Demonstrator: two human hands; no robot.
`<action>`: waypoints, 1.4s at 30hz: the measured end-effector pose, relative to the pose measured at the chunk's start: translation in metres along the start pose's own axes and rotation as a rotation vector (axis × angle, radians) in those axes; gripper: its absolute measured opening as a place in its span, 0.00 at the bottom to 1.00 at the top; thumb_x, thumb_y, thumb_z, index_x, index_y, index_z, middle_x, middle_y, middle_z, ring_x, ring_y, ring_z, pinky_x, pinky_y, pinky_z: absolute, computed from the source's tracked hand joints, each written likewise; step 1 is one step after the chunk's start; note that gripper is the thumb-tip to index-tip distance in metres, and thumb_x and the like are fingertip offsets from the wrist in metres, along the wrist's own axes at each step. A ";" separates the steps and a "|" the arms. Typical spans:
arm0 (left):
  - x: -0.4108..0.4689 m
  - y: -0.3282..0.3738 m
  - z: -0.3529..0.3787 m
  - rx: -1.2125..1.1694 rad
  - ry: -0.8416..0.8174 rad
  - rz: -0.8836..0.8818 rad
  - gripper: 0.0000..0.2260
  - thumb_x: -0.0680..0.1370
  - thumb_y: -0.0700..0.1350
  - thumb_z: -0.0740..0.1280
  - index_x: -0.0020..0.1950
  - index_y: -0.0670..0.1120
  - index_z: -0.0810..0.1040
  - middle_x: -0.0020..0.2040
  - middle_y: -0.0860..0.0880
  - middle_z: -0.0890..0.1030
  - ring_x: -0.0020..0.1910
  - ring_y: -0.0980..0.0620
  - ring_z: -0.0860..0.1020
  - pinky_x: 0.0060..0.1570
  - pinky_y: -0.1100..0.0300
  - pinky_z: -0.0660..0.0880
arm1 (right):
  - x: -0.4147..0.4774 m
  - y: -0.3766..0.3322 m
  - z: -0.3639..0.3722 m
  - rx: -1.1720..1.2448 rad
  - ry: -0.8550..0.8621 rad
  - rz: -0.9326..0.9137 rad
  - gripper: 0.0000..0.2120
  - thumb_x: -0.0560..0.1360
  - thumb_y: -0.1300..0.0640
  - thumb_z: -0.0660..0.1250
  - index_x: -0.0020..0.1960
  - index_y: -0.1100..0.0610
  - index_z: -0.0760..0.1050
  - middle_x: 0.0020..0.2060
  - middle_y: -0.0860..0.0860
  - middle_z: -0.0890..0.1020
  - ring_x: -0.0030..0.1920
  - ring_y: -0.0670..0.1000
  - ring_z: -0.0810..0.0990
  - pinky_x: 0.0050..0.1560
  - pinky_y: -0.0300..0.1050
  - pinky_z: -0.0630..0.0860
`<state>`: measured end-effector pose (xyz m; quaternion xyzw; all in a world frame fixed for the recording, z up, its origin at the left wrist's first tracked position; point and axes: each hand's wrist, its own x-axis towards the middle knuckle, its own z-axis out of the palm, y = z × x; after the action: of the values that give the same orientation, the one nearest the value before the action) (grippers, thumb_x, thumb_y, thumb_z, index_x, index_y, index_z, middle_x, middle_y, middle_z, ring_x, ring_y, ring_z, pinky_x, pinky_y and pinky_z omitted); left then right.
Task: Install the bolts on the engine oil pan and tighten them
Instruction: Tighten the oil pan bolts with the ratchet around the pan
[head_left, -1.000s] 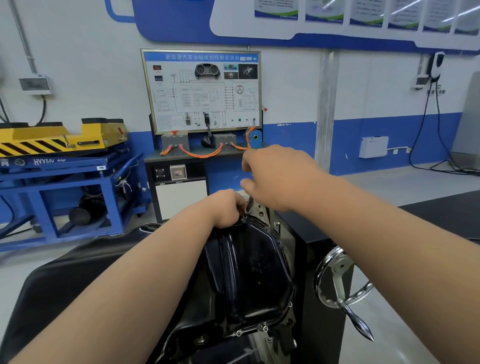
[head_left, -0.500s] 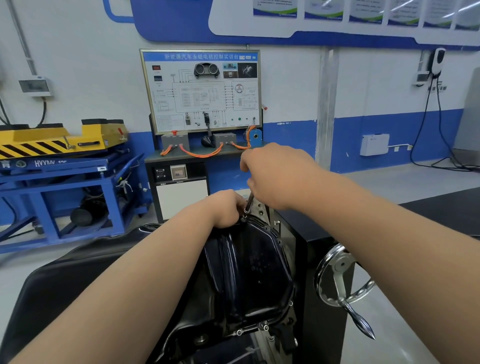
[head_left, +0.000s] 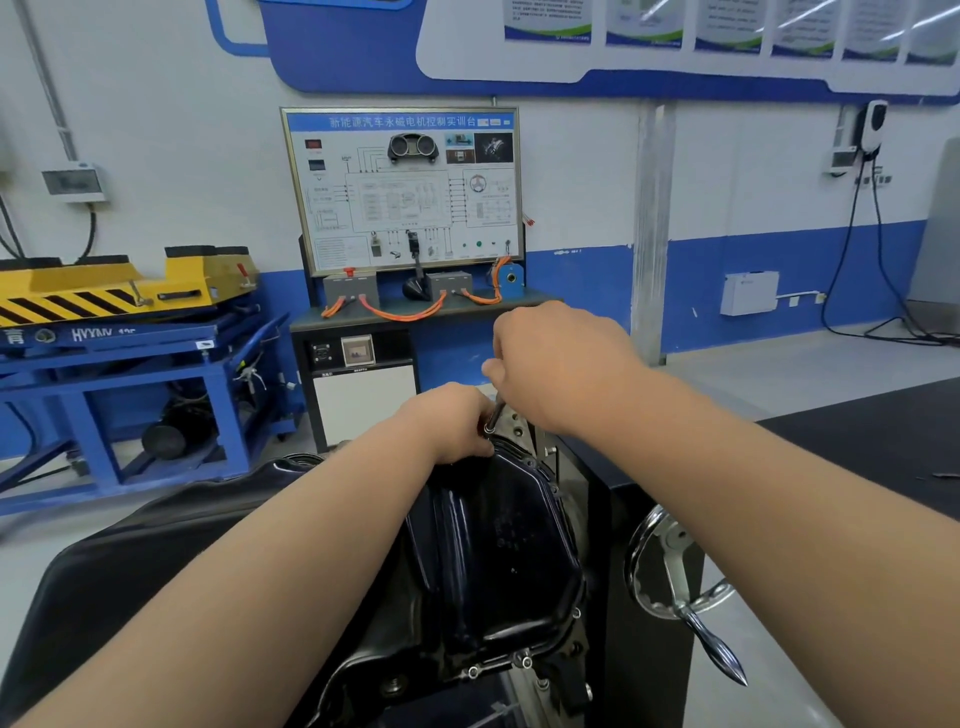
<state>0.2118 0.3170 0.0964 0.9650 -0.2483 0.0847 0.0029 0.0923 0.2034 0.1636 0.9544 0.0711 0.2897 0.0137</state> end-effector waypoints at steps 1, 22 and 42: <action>0.001 0.002 0.000 0.052 0.008 0.005 0.19 0.73 0.54 0.70 0.60 0.48 0.76 0.55 0.46 0.79 0.53 0.44 0.77 0.53 0.49 0.76 | 0.000 0.001 -0.001 0.007 -0.008 0.003 0.08 0.78 0.54 0.59 0.54 0.53 0.75 0.37 0.49 0.71 0.39 0.55 0.74 0.35 0.46 0.67; 0.005 0.009 0.004 0.240 0.040 0.062 0.09 0.76 0.45 0.63 0.54 0.47 0.77 0.51 0.46 0.79 0.50 0.43 0.78 0.43 0.55 0.72 | -0.011 0.035 -0.014 0.075 0.162 0.131 0.09 0.78 0.53 0.56 0.51 0.51 0.75 0.44 0.50 0.78 0.43 0.56 0.76 0.33 0.44 0.63; 0.006 0.005 0.002 0.085 0.020 -0.061 0.15 0.73 0.57 0.67 0.48 0.46 0.76 0.44 0.49 0.78 0.46 0.47 0.77 0.47 0.54 0.77 | -0.011 0.040 -0.005 0.079 0.152 0.148 0.12 0.79 0.51 0.54 0.54 0.51 0.75 0.45 0.51 0.80 0.45 0.56 0.77 0.34 0.45 0.65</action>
<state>0.2150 0.3095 0.0948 0.9705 -0.2149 0.1047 -0.0328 0.0858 0.1625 0.1649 0.9322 0.0127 0.3582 -0.0509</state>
